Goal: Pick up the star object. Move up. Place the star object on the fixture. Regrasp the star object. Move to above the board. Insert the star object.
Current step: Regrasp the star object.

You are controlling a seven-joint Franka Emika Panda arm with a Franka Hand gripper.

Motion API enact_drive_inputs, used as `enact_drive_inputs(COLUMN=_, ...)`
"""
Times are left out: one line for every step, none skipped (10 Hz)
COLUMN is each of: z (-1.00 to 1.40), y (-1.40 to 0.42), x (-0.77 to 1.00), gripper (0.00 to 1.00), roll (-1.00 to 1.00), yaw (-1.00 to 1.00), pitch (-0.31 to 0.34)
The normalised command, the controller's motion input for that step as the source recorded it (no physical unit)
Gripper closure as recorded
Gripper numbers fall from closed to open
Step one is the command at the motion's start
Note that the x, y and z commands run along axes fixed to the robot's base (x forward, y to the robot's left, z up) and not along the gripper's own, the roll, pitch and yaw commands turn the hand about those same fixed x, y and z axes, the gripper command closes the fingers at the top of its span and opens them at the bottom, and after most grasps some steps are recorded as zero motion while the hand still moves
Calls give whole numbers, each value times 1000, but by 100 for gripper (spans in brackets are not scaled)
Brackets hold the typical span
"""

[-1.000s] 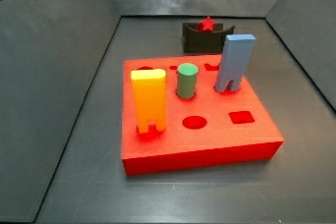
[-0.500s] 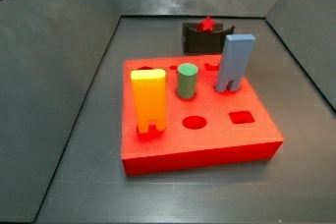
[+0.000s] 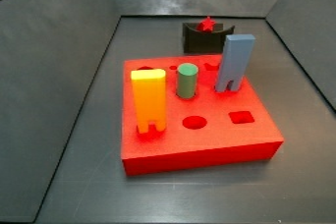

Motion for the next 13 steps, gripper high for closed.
enact_drive_inputs(z=-22, y=-47, x=110, gripper=0, roll=601, yaw=193, pitch=160)
enact_drive_inputs(z=-24, y=-50, x=111, gripper=0, roll=424, yaw=206, pitch=137)
enact_drive_inputs(z=-12, y=-34, x=104, gripper=0, roll=247, yaw=212, pitch=101)
enact_drive_inputs(z=-7, y=-36, x=93, gripper=0, roll=189, yaw=210, pitch=63)
enact_drive_inputs(z=-15, y=-42, x=84, gripper=0, roll=174, yaw=202, pitch=38)
enact_drive_inputs(z=-1000, y=68, x=37, gripper=0, roll=105, yaw=129, pitch=43)
enact_drive_inputs(z=-1000, y=69, x=42, gripper=0, roll=102, yaw=113, pitch=26)
enact_drive_inputs(z=-1000, y=64, x=53, gripper=0, roll=94, yaw=106, pitch=-7)
enact_drive_inputs(z=-1000, y=58, x=61, gripper=0, roll=79, yaw=99, pitch=-28)
enact_drive_inputs(z=-1000, y=57, x=68, gripper=0, roll=65, yaw=89, pitch=-43)
enact_drive_inputs(z=-1000, y=51, x=78, gripper=0, roll=62, yaw=67, pitch=-53)
enact_drive_inputs(z=-1000, y=45, x=88, gripper=0, roll=65, yaw=51, pitch=-60)
enact_drive_inputs(z=-1000, y=40, x=98, gripper=0, roll=67, yaw=32, pitch=-52)
